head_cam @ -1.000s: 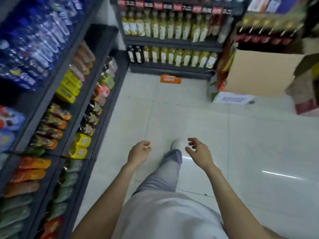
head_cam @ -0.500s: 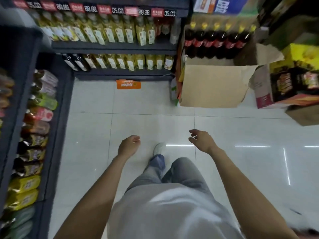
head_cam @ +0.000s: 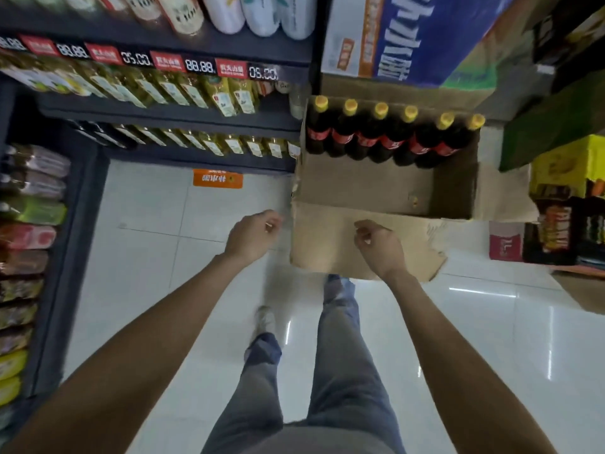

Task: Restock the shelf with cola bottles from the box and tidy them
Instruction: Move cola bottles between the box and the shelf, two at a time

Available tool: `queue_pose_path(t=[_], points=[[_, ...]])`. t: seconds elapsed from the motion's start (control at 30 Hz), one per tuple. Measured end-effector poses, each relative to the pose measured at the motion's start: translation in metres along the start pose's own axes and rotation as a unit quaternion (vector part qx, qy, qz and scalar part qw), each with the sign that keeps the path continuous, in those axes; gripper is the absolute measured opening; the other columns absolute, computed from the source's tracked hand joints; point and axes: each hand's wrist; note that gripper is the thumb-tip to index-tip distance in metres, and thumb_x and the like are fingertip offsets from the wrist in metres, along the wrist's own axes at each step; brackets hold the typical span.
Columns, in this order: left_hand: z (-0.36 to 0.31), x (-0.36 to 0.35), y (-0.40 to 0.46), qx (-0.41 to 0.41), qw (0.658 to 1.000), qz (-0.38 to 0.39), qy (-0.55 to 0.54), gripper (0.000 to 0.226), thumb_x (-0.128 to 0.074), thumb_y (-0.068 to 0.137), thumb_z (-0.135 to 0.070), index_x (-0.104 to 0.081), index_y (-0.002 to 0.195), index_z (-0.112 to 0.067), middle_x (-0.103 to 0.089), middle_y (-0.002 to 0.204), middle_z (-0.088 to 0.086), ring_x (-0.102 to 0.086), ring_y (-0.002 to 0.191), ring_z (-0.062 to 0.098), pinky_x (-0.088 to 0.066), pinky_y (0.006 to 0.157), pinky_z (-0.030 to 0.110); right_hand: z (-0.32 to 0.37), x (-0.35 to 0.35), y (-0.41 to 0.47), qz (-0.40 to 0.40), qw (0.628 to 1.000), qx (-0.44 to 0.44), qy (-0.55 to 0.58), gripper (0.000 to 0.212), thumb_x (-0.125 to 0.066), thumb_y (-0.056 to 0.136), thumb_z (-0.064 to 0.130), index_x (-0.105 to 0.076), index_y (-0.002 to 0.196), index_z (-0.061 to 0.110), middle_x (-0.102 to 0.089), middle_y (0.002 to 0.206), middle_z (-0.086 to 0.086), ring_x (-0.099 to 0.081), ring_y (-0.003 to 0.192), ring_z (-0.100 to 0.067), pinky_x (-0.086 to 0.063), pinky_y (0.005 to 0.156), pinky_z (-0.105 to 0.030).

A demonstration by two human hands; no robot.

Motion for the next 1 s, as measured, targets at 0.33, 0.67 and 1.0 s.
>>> queue_pose_path(t=[0.33, 0.67, 1.0], points=[[-0.107, -0.050, 0.162, -0.004, 0.991, -0.091, -0.096, 0.042, -0.060, 0.091, -0.022, -0.050, 0.132, -0.018, -0.059, 0.129, 0.000, -0.055, 0.117, 0.018, -0.044, 0.100, 0.038, -0.007, 0.060, 0.167, -0.112, 0.990, 0.074, 0.032, 0.055, -0.061, 0.086, 0.010, -0.041, 0.138, 0.012, -0.051, 0.135, -0.010, -0.054, 0.118, -0.029, -0.047, 0.094, -0.045], [-0.124, -0.084, 0.242, 0.048, 0.973, -0.225, 0.029, 0.067, -0.073, 0.078, -0.041, -0.046, 0.135, -0.018, -0.050, 0.128, 0.009, -0.056, 0.114, 0.028, -0.052, 0.088, 0.043, 0.002, 0.051, 0.240, -0.124, 0.987, 0.070, -0.077, 0.072, -0.068, 0.084, 0.033, -0.031, 0.139, 0.007, -0.038, 0.144, -0.009, -0.057, 0.111, -0.035, -0.049, 0.080, -0.044], [-0.111, -0.110, 0.230, -0.012, 0.958, -0.285, 0.037, 0.071, -0.084, 0.066, -0.026, -0.047, 0.124, -0.008, -0.046, 0.131, 0.011, -0.052, 0.118, 0.029, -0.053, 0.085, 0.044, -0.013, 0.044, 0.244, -0.130, 0.975, 0.128, -0.128, 0.076, -0.071, 0.081, 0.035, -0.032, 0.141, 0.010, -0.047, 0.139, -0.010, -0.063, 0.098, -0.038, -0.050, 0.071, -0.044]])
Point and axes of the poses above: each hand's wrist, its own y-axis towards the middle knuckle, its own x-axis out of the back of the hand, z = x × y
